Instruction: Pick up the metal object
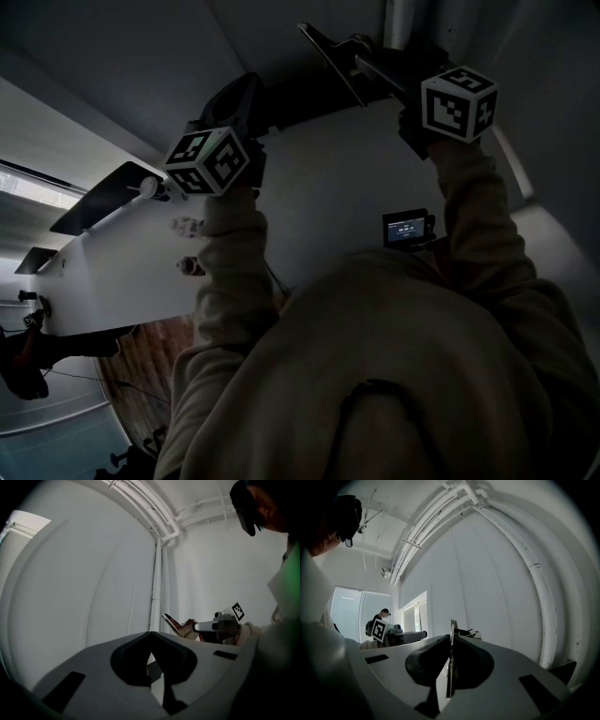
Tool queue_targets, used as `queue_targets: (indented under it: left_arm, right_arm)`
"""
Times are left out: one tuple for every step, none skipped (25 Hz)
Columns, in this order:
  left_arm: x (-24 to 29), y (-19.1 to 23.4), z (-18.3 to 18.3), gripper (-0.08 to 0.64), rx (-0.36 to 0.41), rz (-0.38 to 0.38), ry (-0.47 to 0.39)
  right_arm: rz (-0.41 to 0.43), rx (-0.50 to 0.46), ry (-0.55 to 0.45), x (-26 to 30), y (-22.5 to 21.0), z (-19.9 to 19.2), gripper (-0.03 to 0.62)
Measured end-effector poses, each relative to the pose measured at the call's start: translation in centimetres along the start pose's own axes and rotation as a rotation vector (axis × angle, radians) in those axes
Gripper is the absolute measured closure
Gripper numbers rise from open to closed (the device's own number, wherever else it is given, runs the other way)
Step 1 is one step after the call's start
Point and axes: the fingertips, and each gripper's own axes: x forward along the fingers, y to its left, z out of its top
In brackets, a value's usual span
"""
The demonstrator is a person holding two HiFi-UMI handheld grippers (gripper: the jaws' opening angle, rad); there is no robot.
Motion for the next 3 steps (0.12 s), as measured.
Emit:
queue_targets:
  left_arm:
    - [0.00, 0.06, 0.07, 0.557, 0.000, 0.001, 0.001]
    - [0.01, 0.19, 0.13, 0.557, -0.001, 0.003, 0.000]
    - [0.02, 0.32, 0.19, 0.557, -0.001, 0.005, -0.002]
  right_arm:
    - [0.001, -0.001, 0.004, 0.08, 0.01, -0.04, 0.555]
    - [0.003, -0.002, 0.008, 0.16, 0.00, -0.08, 0.555]
    - [0.004, -0.003, 0.012, 0.24, -0.01, -0.12, 0.555]
